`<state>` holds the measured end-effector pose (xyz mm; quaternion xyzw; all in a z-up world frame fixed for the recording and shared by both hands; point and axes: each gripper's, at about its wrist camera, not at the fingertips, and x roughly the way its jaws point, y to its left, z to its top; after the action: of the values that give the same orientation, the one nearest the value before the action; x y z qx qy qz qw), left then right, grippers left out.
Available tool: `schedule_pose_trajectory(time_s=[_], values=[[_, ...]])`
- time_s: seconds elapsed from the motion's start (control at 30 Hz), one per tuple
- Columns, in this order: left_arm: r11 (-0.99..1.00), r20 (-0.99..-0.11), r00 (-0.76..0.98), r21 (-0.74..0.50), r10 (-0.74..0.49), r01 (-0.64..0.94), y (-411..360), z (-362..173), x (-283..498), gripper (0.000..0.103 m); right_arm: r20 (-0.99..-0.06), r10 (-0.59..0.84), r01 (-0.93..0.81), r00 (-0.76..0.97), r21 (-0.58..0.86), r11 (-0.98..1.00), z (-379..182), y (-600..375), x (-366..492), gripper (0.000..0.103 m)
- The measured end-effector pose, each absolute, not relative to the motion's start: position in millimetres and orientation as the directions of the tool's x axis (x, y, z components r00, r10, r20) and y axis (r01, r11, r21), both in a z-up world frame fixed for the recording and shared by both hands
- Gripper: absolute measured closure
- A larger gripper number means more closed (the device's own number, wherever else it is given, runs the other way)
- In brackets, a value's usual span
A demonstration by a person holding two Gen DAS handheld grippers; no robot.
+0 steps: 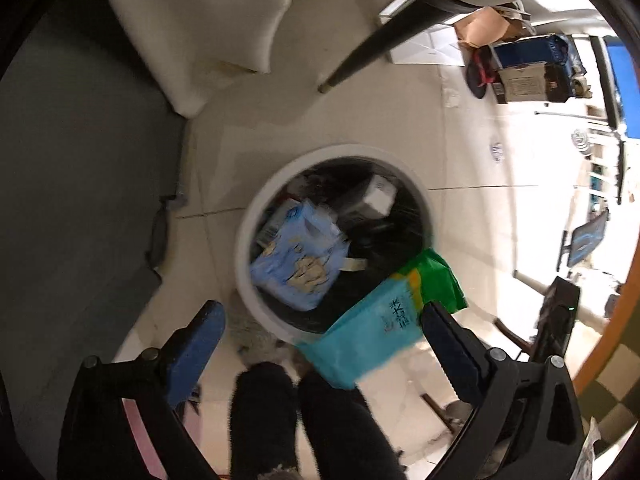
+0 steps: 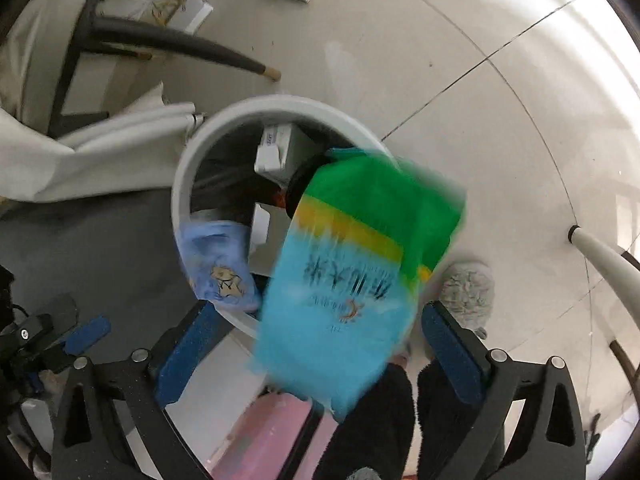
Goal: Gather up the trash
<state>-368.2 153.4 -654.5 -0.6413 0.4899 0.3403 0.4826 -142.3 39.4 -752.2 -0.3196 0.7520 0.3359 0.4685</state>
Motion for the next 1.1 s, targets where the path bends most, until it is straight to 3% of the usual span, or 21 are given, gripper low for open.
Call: schedule_pose_trajectory(time_s=[0.13,0.3,0.5,0.8,1.1], values=[[-0.005,-0.948,0.205,-0.211,-0.243,-0.978,150,-632,-372,0.002,-0.944,-0.144,-0.834,-0.297,0.183,0.520,-733,48,-138,0.000],[0.066,-0.979,0.101,-0.114,-0.177,-0.991,138,-599,-369,0.003,-0.978,-0.157,-0.903,-0.136,0.057,0.425,-684,49,-132,0.000],[0.110,-0.989,0.064,-0.079,-0.131,-0.991,113,-525,-358,0.003,-0.991,-0.131,-0.945,0.017,-0.058,0.322,-588,45,-130,0.000],[0.125,-0.996,0.066,-0.073,-0.063,-0.989,69,-360,-355,0.003,-0.995,-0.096,-0.976,-0.009,-0.012,0.217,-399,28,-143,0.000],[0.122,-0.985,0.166,-0.160,0.039,-0.980,35,-191,-360,0.003,-0.995,-0.032,-0.984,-0.092,0.086,0.158,-217,13,-147,0.000]])
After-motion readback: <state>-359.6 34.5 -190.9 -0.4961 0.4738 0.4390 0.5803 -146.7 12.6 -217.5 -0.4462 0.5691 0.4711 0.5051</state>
